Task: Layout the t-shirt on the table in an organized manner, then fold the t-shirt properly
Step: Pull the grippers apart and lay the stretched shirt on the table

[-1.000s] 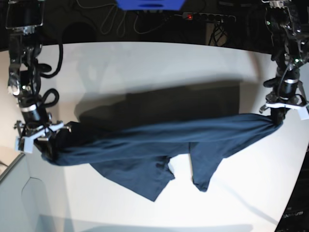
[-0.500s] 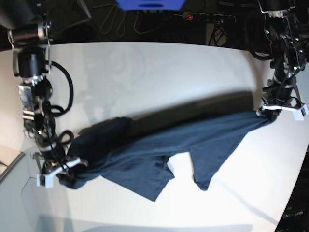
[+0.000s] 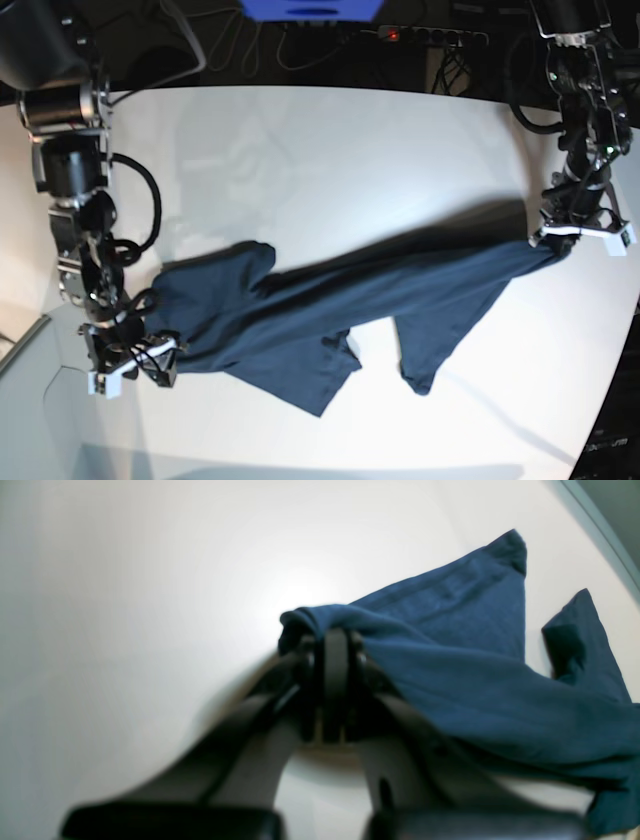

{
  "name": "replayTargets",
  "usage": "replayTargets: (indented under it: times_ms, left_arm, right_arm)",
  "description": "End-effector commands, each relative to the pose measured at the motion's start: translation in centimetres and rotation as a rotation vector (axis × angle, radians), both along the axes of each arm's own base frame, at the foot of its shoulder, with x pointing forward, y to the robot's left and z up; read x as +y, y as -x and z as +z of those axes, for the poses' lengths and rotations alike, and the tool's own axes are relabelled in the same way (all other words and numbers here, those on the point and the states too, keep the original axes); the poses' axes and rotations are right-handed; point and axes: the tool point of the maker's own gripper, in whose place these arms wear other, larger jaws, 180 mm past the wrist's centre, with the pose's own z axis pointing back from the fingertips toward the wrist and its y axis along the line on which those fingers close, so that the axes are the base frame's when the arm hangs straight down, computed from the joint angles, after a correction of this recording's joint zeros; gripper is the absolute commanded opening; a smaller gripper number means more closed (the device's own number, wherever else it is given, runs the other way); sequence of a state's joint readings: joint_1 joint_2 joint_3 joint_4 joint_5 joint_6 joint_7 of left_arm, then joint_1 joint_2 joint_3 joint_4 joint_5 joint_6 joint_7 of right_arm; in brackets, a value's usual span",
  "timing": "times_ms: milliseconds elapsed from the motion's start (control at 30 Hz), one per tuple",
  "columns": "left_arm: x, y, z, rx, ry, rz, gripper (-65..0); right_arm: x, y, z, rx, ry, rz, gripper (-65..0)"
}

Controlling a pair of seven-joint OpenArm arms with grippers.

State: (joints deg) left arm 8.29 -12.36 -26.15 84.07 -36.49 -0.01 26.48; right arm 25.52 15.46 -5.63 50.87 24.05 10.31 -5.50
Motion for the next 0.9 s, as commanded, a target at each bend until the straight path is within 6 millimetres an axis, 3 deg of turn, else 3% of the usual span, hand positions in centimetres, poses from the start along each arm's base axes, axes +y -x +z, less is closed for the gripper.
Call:
replayTargets:
  times_ms: [0, 100, 333, 433, 567, 733, 867]
  left_arm:
    - [0.7, -0.7, 1.5, -0.048, -0.026, 0.003, -64.9]
    - [0.6, -0.8, 1.5, -0.049, -0.022, 0.004, -64.9]
    - [0.6, -0.7, 1.5, -0.048, -0.022, 0.004, -64.9]
    - [0.6, -0.7, 1.5, -0.048, -0.022, 0.004, -64.9]
    - [0.6, -0.7, 1.5, -0.048, -0.022, 0.004, -64.9]
    - [0.6, -0.7, 1.5, -0.048, -0.022, 0.004, -64.9]
    - [0.6, -0.7, 1.5, -0.048, -0.022, 0.004, -64.9]
  right_arm:
    - [-1.5, -0.3, 2.3, -0.069, 0.021, -0.016, -25.0]
    - [-1.0, 1.6, 1.9, -0.079, 0.025, 0.001, -25.0]
    - [-0.9, 5.6, -3.1, 0.033, 0.026, 0.003, -24.8]
    - [-1.0, 6.1, -3.8, 0.051, 0.024, 0.001, -24.8]
    - [-2.0, 7.3, -7.2, 0.145, 0.018, -0.03, -24.8]
    - [-2.4, 7.4, -8.4, 0.184, 0.014, -0.041, -25.0]
    - [-1.5, 7.4, -8.7, 0.186, -0.002, -0.034, -25.1]
